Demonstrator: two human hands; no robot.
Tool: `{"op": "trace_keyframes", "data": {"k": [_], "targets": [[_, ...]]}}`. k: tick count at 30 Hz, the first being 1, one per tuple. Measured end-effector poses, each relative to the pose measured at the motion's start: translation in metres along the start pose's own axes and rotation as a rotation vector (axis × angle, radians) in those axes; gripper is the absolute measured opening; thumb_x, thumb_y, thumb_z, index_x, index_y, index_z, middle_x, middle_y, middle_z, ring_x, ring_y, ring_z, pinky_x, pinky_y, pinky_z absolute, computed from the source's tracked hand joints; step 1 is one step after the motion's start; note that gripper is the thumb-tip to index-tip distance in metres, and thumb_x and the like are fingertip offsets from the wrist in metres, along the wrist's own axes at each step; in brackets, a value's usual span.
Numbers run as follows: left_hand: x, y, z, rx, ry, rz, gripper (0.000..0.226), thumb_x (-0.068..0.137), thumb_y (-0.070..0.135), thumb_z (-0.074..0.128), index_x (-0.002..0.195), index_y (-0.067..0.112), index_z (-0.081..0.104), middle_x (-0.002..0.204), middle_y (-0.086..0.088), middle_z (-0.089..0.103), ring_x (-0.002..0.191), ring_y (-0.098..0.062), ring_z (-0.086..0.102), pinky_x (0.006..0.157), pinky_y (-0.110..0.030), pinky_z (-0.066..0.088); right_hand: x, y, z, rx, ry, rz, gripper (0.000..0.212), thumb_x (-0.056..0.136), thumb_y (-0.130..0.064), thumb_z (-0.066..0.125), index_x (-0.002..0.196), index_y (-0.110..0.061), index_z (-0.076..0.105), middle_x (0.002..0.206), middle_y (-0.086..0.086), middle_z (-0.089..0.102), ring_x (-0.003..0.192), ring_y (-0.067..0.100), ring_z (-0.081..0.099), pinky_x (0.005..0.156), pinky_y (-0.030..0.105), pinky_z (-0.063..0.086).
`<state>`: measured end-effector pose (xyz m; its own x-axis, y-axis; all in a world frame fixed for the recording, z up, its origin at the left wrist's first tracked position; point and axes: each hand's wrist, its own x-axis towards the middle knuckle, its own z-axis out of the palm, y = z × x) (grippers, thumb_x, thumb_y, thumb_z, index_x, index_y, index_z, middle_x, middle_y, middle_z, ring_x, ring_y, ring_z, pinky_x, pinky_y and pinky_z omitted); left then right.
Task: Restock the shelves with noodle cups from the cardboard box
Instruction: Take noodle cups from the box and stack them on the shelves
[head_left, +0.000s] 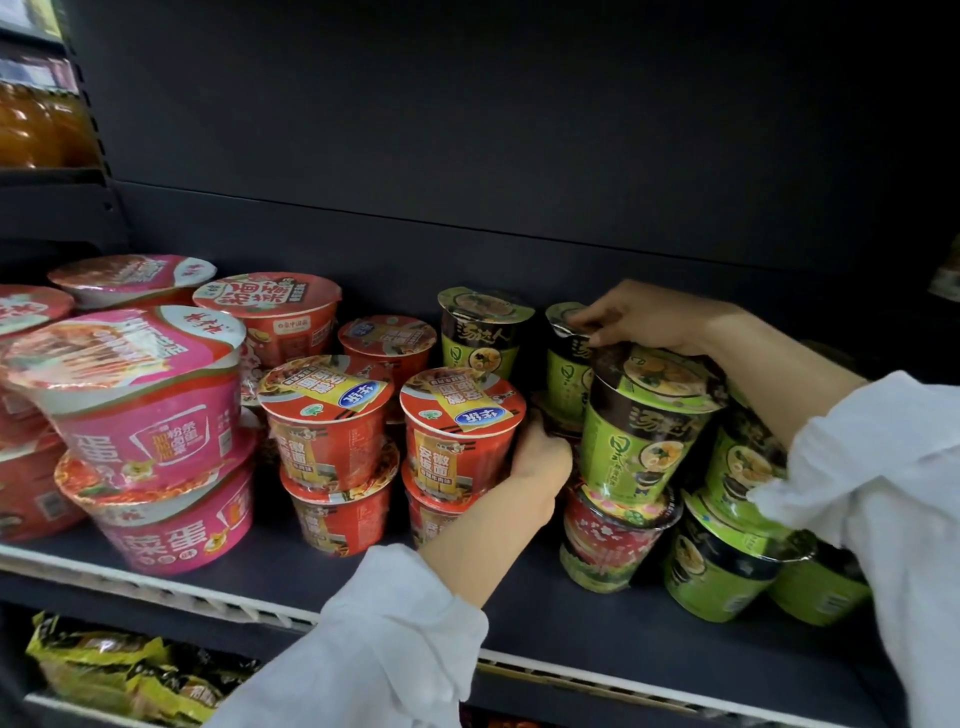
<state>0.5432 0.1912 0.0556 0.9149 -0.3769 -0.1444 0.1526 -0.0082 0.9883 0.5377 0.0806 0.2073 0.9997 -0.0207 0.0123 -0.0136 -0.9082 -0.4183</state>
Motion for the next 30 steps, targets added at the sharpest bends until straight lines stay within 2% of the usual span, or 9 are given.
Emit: {"op": "trace_keyframes", "data": {"k": [2,6,13,17,22,26,28,30], "targets": [[-0.001,0.001,-0.001,-0.011,0.011,0.004,0.062,0.094,0.002,0.035,0.150,0.025,0.023,0.151,0.000,0.036,0.138,-0.021,0.034,0.114,-0.034,0.030,-0.001,0.001,-0.001,0.011,0.022,0.005,0.039,0.088,-0.005,0.060,0.127,-0.013,0.059,0.124,-0.005,0.061,0.110,0.009,0.057,0.100,0.025,0.040],[0.000,-0.003,-0.004,-0.064,0.016,-0.009,0.064,0.093,-0.002,0.031,0.150,0.026,0.021,0.152,0.000,0.034,0.139,-0.023,0.032,0.113,-0.036,0.030,-0.002,0.003,0.003,0.019,0.071,-0.011,0.035,0.090,-0.018,0.062,0.125,-0.016,0.061,0.128,-0.007,0.059,0.118,0.007,0.052,0.103,0.022,0.036],[-0.002,-0.001,-0.002,-0.147,0.011,-0.018,0.067,0.091,-0.003,0.031,0.149,0.029,0.023,0.151,0.002,0.035,0.137,-0.022,0.035,0.113,-0.038,0.032,-0.003,-0.003,0.005,-0.142,0.169,-0.047,0.031,0.089,-0.023,0.062,0.121,-0.020,0.065,0.126,-0.002,0.063,0.119,0.013,0.054,0.086,0.015,0.032],[-0.003,0.001,-0.001,-0.146,0.015,-0.027,0.067,0.091,-0.001,0.033,0.149,0.031,0.021,0.151,0.001,0.036,0.136,-0.024,0.036,0.112,-0.043,0.033,-0.003,-0.001,0.007,-0.145,0.181,-0.045,0.032,0.089,-0.024,0.063,0.121,-0.019,0.065,0.127,-0.001,0.062,0.122,0.014,0.053,0.091,0.017,0.033],[-0.009,0.009,-0.002,-0.110,0.012,0.030,0.054,0.098,0.013,0.038,0.148,0.025,0.026,0.149,-0.003,0.039,0.135,-0.025,0.039,0.112,-0.043,0.033,-0.012,-0.003,0.010,-0.162,0.170,-0.031,0.032,0.092,-0.022,0.058,0.124,-0.020,0.062,0.131,-0.001,0.059,0.125,0.016,0.050,0.096,0.020,0.032],[-0.023,0.014,-0.004,-0.022,-0.025,0.137,0.044,0.097,0.010,0.042,0.141,0.015,0.038,0.140,-0.006,0.049,0.129,-0.022,0.045,0.109,-0.034,0.036,-0.039,-0.013,0.012,-0.088,0.314,-0.033,0.026,0.094,-0.027,0.055,0.117,-0.024,0.066,0.126,-0.003,0.061,0.120,0.015,0.052,0.090,0.017,0.033],[-0.029,0.014,-0.009,0.066,-0.042,0.173,0.046,0.096,0.008,0.043,0.141,0.012,0.036,0.140,-0.006,0.048,0.131,-0.022,0.044,0.108,-0.031,0.035,-0.056,-0.016,0.015,-0.106,0.385,-0.038,0.025,0.094,-0.031,0.053,0.114,-0.025,0.067,0.125,-0.002,0.061,0.119,0.017,0.052,0.090,0.019,0.034],[-0.036,0.012,-0.017,0.149,-0.080,0.164,0.050,0.095,0.007,0.043,0.143,0.012,0.031,0.141,-0.006,0.047,0.132,-0.022,0.042,0.108,-0.030,0.034,-0.072,-0.019,0.018,-0.178,0.386,-0.025,0.028,0.094,-0.035,0.052,0.117,-0.026,0.065,0.128,0.002,0.060,0.121,0.022,0.052,0.095,0.025,0.035]]}}
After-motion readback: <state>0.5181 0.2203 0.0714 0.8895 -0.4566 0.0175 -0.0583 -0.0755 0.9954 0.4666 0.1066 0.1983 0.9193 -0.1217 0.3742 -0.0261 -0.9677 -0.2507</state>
